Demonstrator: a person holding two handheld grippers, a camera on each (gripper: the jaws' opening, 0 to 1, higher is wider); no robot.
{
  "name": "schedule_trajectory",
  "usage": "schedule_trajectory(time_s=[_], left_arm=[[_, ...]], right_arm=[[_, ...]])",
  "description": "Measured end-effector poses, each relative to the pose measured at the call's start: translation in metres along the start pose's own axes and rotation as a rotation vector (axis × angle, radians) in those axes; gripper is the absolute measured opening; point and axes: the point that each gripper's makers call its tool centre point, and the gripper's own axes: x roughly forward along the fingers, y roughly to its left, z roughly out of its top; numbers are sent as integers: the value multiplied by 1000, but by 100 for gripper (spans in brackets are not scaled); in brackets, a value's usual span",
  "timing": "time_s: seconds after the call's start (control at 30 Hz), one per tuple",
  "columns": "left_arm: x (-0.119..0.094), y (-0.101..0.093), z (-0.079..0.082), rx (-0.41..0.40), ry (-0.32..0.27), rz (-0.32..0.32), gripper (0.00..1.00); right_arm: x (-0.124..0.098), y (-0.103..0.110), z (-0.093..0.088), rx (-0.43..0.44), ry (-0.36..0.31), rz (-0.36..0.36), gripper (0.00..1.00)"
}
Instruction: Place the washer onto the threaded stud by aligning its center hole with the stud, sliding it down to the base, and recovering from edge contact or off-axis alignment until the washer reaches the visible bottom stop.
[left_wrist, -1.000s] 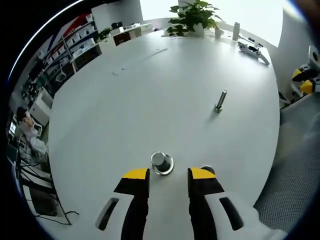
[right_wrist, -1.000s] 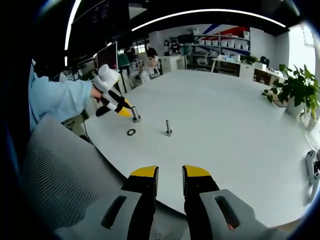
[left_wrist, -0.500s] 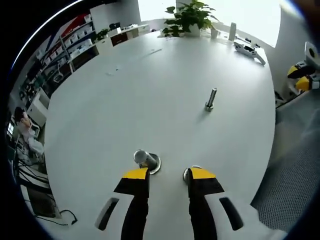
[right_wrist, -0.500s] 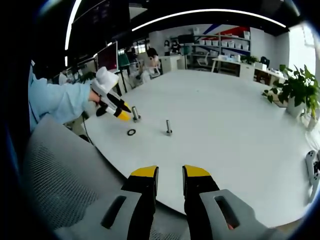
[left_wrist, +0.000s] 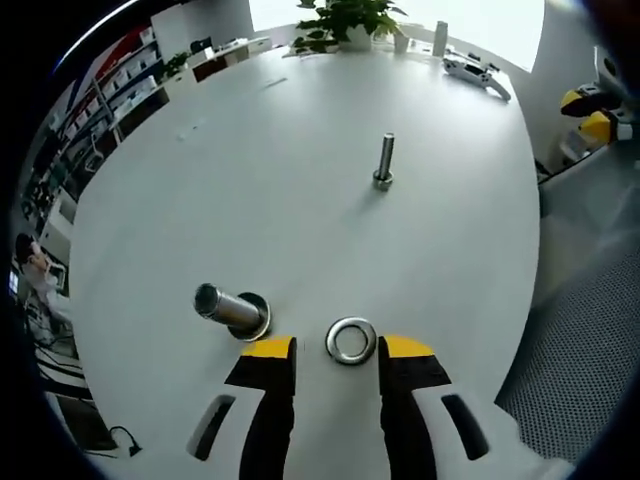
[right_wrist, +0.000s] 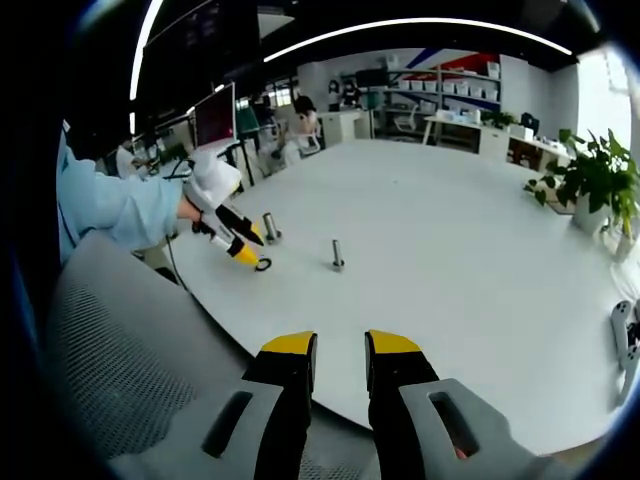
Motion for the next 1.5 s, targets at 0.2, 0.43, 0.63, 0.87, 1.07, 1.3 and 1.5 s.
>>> schedule_trajectory(time_s=[0.2,0.43,0.63,0.87,1.07,1.3,1.5], left_arm=[[10,-11,-4,35,23,-17,30],[12,-13,-2,51,19,-20,30],[12,-13,-3,29,19,-24,28],[12,-14,-3,29,11,-32,27],[12,-16,-3,39,9,-40,21],[11,-16,-2,28,10,-28,21],[5,-18,-2,39,46,-38,0]], right_arm=[[0,0,0,1,0,0,22],[0,-1,0,4,-3,-1,22],[0,0,0,3,-1,2,22],[0,0,0,2,-2,4,22],[-1,0,0,2,-3,2,22],[-1,0,0,3,-3,-1,22],[-1,0,0,4,0,-2,22]])
